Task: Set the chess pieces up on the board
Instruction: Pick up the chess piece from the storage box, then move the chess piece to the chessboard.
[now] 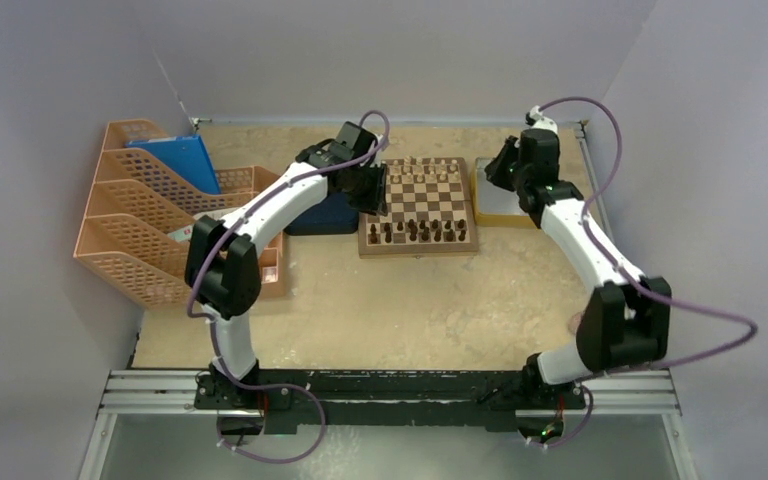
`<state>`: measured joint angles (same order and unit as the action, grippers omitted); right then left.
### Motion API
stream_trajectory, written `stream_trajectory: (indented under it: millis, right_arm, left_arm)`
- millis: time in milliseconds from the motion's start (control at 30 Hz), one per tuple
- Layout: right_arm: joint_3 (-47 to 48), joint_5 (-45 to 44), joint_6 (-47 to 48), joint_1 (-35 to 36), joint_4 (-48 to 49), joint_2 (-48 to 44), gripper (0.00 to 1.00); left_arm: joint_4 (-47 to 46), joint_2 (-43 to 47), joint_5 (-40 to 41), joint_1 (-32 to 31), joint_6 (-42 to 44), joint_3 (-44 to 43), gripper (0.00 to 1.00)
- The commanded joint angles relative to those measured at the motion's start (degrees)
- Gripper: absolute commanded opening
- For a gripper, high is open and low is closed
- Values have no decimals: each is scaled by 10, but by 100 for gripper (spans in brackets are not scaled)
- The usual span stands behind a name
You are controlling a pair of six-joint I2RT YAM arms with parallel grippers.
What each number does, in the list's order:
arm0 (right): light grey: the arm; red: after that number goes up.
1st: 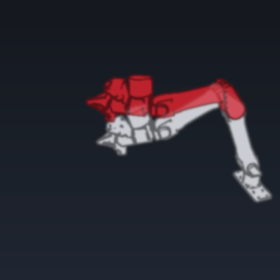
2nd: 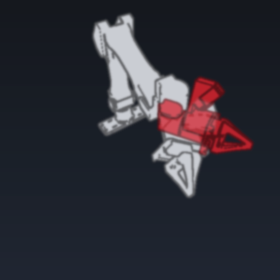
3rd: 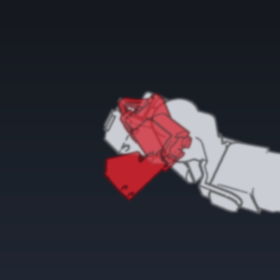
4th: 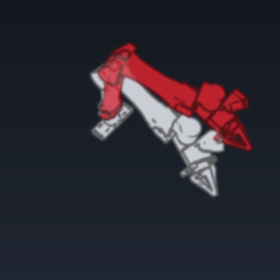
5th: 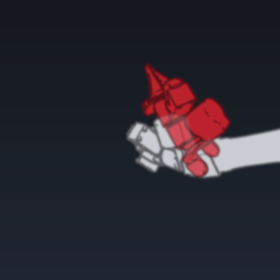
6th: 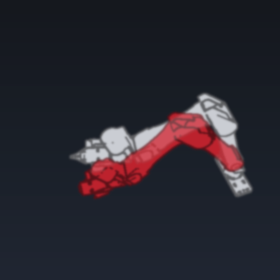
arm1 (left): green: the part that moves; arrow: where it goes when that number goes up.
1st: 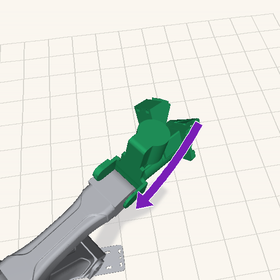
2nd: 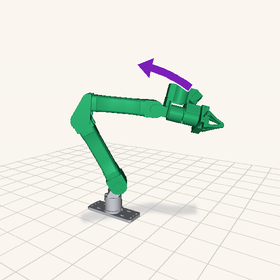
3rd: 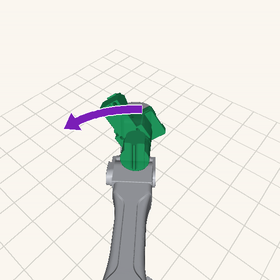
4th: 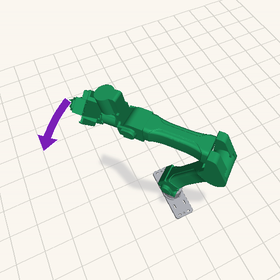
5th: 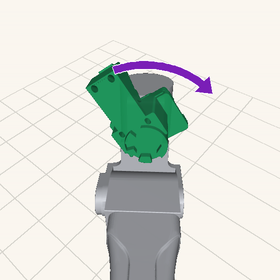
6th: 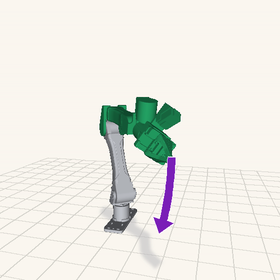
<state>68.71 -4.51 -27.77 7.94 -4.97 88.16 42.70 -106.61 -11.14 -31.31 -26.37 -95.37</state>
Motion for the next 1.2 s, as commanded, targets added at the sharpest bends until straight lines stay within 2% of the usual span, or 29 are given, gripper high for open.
stream_trajectory:
  millis: [0, 167, 367, 867, 1167]
  right_arm:
    - [-38, 26, 35, 0, 25, -106, 8]
    - [-49, 39, 36, 0, -8, -175, 8]
    - [-53, 22, 47, 0, -32, -213, 8]
    - [-31, 32, 58, 0, -48, -222, 10]
    - [-22, 19, 62, 0, -61, -227, 10]
  left_arm:
    - [-1, -35, -1, -2, 20, -41, 28]
    - [20, -74, 23, -20, 25, -79, 28]
    - [39, -96, 59, -50, 22, -95, 28]
    - [45, -118, 79, -65, 23, -81, 33]
    - [48, -131, 108, -75, 43, -91, 30]
